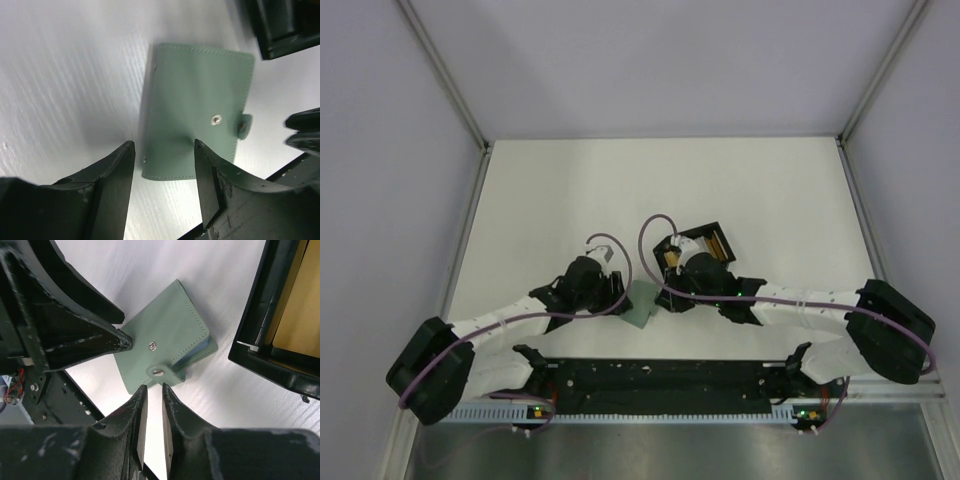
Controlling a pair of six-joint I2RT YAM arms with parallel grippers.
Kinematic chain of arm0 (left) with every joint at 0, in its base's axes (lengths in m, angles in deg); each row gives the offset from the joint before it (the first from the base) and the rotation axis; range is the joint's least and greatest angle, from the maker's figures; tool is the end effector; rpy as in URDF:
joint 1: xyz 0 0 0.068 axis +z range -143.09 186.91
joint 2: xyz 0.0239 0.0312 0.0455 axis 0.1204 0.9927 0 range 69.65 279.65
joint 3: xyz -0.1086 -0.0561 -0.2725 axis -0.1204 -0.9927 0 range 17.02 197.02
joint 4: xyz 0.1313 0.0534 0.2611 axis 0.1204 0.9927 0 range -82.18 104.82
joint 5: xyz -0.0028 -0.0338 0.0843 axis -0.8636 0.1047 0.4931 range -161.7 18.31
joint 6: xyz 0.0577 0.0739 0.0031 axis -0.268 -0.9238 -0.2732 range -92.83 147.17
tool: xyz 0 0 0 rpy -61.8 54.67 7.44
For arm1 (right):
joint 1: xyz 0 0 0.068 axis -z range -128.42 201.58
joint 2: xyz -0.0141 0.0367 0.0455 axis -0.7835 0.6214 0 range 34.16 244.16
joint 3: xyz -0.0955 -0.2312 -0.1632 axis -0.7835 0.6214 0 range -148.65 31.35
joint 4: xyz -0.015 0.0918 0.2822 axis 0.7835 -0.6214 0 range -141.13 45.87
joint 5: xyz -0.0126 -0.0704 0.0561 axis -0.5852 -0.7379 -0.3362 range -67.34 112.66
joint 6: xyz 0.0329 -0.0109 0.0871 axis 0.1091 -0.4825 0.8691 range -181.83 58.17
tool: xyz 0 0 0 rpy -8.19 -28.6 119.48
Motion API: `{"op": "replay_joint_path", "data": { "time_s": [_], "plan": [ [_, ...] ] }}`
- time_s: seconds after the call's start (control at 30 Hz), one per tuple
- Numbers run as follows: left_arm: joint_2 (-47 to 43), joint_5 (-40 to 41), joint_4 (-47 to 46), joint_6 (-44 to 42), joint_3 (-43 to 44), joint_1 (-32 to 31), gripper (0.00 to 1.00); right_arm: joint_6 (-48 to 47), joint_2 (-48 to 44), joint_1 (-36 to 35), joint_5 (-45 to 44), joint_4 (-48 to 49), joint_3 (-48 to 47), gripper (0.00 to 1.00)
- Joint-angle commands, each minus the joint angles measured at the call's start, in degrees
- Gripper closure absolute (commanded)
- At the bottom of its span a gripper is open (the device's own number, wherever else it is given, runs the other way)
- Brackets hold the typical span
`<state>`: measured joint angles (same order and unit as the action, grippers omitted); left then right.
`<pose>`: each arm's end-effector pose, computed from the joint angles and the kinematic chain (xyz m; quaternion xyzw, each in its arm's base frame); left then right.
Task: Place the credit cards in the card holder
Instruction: Close the card holder at the center of the board.
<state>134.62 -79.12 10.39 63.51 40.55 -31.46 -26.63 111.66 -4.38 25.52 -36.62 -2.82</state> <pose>0.1987 -0.1713 0.1250 0.0416 0.9180 -0.2840 0.2737 0.1826 0.2778 0.1541 -0.1715 0.8734 0.3407 0.3028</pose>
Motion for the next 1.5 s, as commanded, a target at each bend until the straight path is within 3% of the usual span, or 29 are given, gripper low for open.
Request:
{"op": "replay_joint_path", "data": {
  "time_s": [0.0, 0.27, 0.9, 0.97, 1.03, 1.47],
  "plan": [
    [0.07, 0.3, -4.32, -0.48, -3.05, -0.13, 0.44, 1.63, -2.7, 0.07, 0.31, 0.76, -0.37, 0.81],
    [1.04, 0.38, -8.8, 4.18, -5.77, -0.13, 0.44, 5.58, -5.16, 0.33, -2.59, -7.24, -1.51, 0.8],
    [1.74, 10.4, -10.04, 15.34, -8.76, -7.77, 0.53, 9.18, 3.19, 1.47, -0.57, -5.75, -4.93, 0.89],
    [1.91, 11.28, -9.6, 15.78, -8.85, -8.12, 0.62, 8.57, 3.54, 1.82, -1.09, -6.36, -5.55, 0.89],
    [2.09, 11.81, -9.86, 16.13, -9.11, -8.39, 0.65, 8.04, 3.28, 2.35, -1.36, -6.63, -5.9, 0.9],
    [4.81, 12.78, -10.04, 15.78, -8.06, -9.79, 0.65, 6.2, 7.84, 3.85, 0.31, -9.26, -8.8, 0.92]
  ]
}}
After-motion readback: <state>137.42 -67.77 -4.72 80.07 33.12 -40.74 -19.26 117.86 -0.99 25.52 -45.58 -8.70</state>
